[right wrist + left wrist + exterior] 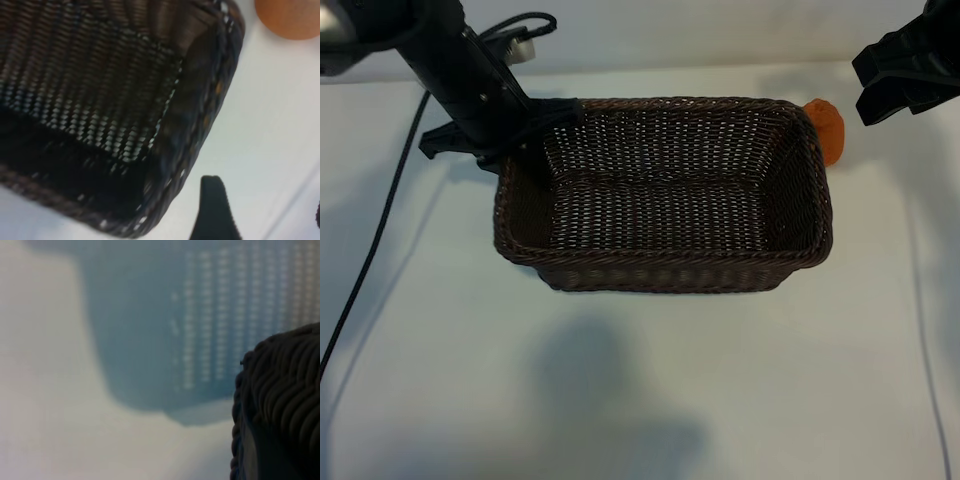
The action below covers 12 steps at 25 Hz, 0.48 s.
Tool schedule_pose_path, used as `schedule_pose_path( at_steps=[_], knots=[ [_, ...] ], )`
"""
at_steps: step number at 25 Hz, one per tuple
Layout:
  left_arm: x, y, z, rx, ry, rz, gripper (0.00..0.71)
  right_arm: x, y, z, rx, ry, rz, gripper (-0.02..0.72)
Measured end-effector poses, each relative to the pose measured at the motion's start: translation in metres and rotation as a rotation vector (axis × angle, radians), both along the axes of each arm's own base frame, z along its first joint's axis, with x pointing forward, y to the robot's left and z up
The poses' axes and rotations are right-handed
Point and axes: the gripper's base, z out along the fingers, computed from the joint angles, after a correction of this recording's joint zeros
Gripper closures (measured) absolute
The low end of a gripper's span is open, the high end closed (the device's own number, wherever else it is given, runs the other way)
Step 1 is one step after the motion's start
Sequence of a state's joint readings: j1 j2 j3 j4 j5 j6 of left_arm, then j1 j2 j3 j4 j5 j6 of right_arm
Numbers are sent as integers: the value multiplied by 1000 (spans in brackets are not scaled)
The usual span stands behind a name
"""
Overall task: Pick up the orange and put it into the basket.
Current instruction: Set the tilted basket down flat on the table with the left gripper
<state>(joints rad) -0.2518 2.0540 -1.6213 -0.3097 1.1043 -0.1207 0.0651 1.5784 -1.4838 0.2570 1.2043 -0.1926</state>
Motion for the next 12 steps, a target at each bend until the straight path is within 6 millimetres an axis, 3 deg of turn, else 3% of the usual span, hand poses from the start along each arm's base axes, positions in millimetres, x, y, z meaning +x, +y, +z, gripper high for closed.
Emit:
schedule_pose_path(
  at_steps=[8, 12],
  knots=[
    [10, -2, -36, 12, 21, -19, 551, 0, 0, 0, 0, 0, 0, 231],
    [14, -3, -44, 9, 2, -11, 551, 0, 0, 0, 0, -1, 0, 231]
  ],
)
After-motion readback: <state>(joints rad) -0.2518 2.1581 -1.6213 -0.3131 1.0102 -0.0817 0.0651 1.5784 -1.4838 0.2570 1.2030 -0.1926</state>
